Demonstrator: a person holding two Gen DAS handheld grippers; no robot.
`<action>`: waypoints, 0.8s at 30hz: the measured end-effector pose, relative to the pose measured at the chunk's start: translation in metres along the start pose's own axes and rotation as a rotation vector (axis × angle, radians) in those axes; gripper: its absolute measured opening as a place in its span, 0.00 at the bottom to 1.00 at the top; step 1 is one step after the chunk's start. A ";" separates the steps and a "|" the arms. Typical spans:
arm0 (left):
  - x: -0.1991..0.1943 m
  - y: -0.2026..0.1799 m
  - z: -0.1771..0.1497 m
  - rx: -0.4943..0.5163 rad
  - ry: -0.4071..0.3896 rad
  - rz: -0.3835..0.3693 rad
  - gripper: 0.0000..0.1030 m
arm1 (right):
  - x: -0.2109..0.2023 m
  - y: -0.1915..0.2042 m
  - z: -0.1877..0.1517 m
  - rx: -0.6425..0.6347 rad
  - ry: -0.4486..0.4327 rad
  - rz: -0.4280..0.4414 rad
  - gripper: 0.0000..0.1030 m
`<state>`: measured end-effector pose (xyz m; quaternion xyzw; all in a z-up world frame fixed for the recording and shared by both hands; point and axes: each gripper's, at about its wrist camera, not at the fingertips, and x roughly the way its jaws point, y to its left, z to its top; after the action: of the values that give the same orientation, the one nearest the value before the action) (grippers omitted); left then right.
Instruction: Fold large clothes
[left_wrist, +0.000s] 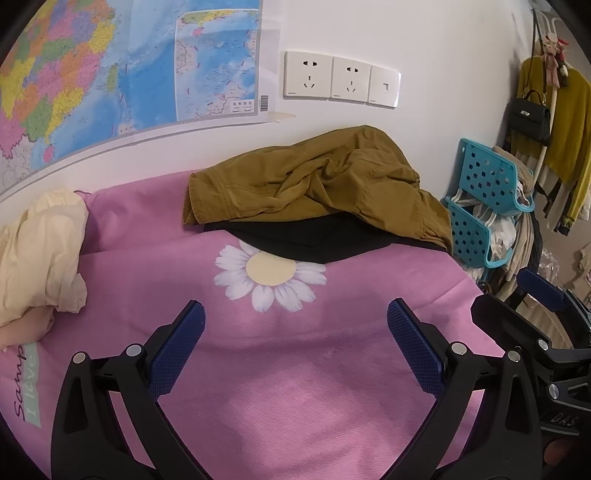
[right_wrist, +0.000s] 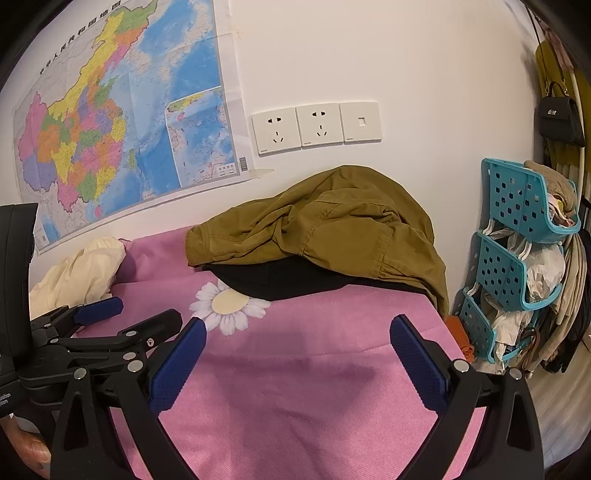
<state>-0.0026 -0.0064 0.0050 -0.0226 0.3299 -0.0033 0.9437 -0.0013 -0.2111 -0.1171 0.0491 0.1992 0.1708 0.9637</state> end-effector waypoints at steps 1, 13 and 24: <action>0.000 -0.001 0.000 -0.001 -0.001 -0.001 0.95 | 0.000 0.000 0.000 0.000 0.000 0.000 0.94; -0.001 -0.001 -0.001 0.000 -0.001 -0.002 0.95 | -0.002 -0.001 -0.001 0.001 0.000 0.001 0.94; -0.002 -0.001 -0.001 0.001 -0.004 -0.001 0.95 | -0.002 -0.002 -0.002 0.003 -0.003 0.003 0.94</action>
<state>-0.0045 -0.0079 0.0054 -0.0225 0.3282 -0.0040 0.9443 -0.0032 -0.2133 -0.1181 0.0509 0.1979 0.1717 0.9637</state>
